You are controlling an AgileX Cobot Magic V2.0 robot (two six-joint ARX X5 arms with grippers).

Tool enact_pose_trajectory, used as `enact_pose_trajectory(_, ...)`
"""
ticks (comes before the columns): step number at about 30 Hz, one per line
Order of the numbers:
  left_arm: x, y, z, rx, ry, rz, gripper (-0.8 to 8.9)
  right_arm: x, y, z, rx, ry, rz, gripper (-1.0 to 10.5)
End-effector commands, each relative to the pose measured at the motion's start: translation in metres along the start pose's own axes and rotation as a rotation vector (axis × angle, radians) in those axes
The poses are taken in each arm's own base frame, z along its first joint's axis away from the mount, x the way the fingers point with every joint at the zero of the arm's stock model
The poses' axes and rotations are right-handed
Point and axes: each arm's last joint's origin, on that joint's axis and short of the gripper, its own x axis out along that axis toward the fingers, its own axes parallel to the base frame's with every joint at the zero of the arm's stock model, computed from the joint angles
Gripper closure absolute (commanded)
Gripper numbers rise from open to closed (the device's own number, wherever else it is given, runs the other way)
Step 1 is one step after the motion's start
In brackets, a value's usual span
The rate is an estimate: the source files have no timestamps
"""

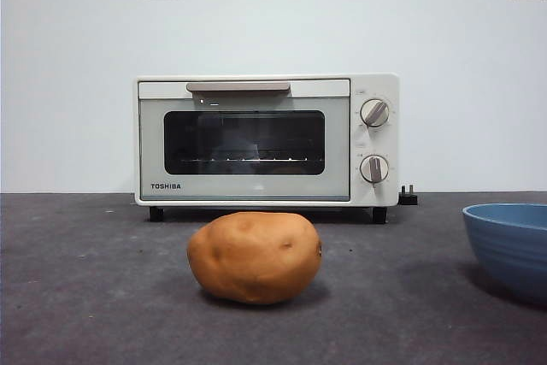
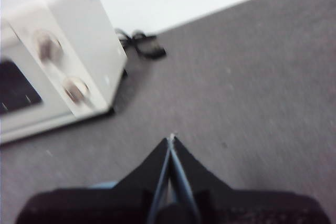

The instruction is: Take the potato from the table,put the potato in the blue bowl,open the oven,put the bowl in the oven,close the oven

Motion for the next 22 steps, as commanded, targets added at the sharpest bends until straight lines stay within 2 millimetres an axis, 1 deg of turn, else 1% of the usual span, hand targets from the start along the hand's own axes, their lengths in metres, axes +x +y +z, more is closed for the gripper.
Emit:
enact_pose_trajectory(1, -0.007, -0.005, 0.026, -0.030, -0.079, -0.052, 8.19, -0.009, 0.009, 0.023, 0.038, -0.076, 0.051, 9.5)
enact_pose_trajectory(4, -0.016, -0.011, 0.056, -0.026, -0.136, -0.098, 8.19, -0.022, 0.018, 0.047, 0.027, -0.138, 0.110, 9.5)
enact_pose_trajectory(7, -0.028, -0.017, 0.086, -0.026, -0.158, -0.145, 8.19, -0.036, 0.027, 0.070, 0.014, -0.170, 0.173, 9.5)
enact_pose_trajectory(10, -0.039, -0.023, 0.115, -0.052, -0.130, -0.200, 8.19, -0.050, 0.036, 0.090, 0.005, -0.150, 0.228, 9.5)
enact_pose_trajectory(13, -0.047, -0.028, 0.138, -0.083, -0.055, -0.238, 8.19, -0.061, 0.044, 0.109, -0.002, -0.086, 0.261, 9.5)
enact_pose_trajectory(16, -0.052, -0.032, 0.159, -0.096, 0.030, -0.255, 8.19, -0.067, 0.051, 0.126, -0.028, -0.016, 0.264, 9.5)
enact_pose_trajectory(18, -0.052, -0.034, 0.171, -0.102, 0.081, -0.246, 8.19, -0.069, 0.055, 0.137, -0.075, 0.025, 0.273, 9.5)
enact_pose_trajectory(22, -0.045, -0.037, 0.189, -0.091, 0.184, -0.227, 8.19, -0.065, 0.061, 0.157, -0.128, 0.106, 0.258, 9.5)
